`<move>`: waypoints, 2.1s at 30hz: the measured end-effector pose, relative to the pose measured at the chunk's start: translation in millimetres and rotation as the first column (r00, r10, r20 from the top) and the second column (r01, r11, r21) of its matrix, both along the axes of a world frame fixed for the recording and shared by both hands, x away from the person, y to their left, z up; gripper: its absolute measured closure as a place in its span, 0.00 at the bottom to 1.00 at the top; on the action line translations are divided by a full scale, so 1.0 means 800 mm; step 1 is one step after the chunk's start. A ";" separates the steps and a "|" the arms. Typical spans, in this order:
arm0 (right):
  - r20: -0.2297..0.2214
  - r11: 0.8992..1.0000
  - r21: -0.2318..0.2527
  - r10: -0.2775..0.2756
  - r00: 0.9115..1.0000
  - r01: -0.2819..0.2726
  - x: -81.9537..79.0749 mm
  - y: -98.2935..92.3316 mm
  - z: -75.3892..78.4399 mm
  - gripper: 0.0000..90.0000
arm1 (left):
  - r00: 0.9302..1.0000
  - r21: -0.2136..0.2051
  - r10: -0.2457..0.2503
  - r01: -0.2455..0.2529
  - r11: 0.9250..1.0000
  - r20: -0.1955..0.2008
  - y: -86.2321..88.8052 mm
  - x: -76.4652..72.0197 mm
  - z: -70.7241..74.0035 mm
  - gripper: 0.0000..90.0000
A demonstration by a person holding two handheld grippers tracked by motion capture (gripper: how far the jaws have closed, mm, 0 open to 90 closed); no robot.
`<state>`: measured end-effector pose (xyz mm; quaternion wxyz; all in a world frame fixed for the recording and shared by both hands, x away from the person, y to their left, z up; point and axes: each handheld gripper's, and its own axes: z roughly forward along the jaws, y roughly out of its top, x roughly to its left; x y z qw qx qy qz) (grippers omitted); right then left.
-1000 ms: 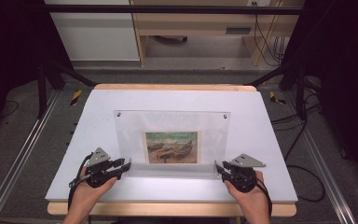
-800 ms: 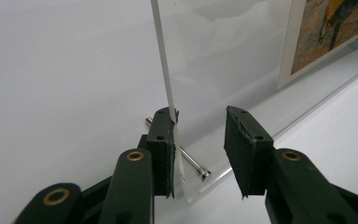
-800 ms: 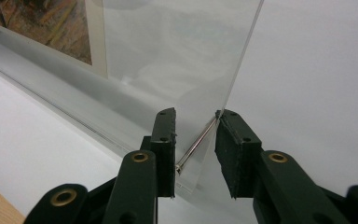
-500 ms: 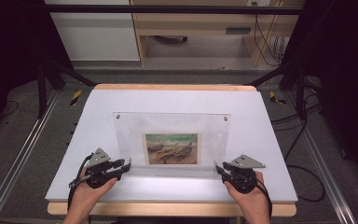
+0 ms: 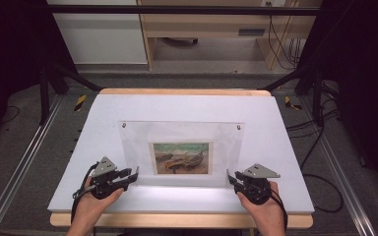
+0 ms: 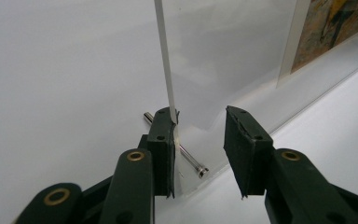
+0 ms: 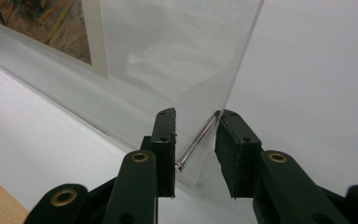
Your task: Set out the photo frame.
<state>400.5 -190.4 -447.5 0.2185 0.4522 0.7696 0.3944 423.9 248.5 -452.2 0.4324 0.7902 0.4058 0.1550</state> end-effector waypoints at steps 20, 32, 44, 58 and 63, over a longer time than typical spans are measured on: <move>-0.016 1.000 0.000 0.000 1.000 0.000 -0.004 0.001 -0.001 0.76 | 1.000 0.017 -0.008 0.008 1.000 -0.004 -0.001 -0.003 -0.001 0.70; -0.017 1.000 0.002 0.002 1.000 -0.002 -0.005 0.000 -0.002 0.76 | 1.000 0.015 -0.002 0.002 1.000 -0.002 -0.002 -0.004 -0.001 0.70; -0.009 1.000 -0.003 0.008 1.000 -0.008 -0.006 -0.001 -0.005 0.76 | 1.000 0.025 0.004 -0.004 1.000 0.006 -0.004 -0.008 0.000 0.69; 0.011 1.000 -0.025 0.005 1.000 -0.005 -0.007 0.001 -0.006 0.61 | 1.000 0.002 -0.002 0.002 1.000 0.020 -0.008 -0.011 0.001 0.57; 0.046 0.999 -0.038 -0.004 0.999 0.006 -0.006 -0.001 -0.004 0.31 | 0.998 0.036 -0.018 0.016 0.999 0.056 -0.016 -0.012 0.000 0.32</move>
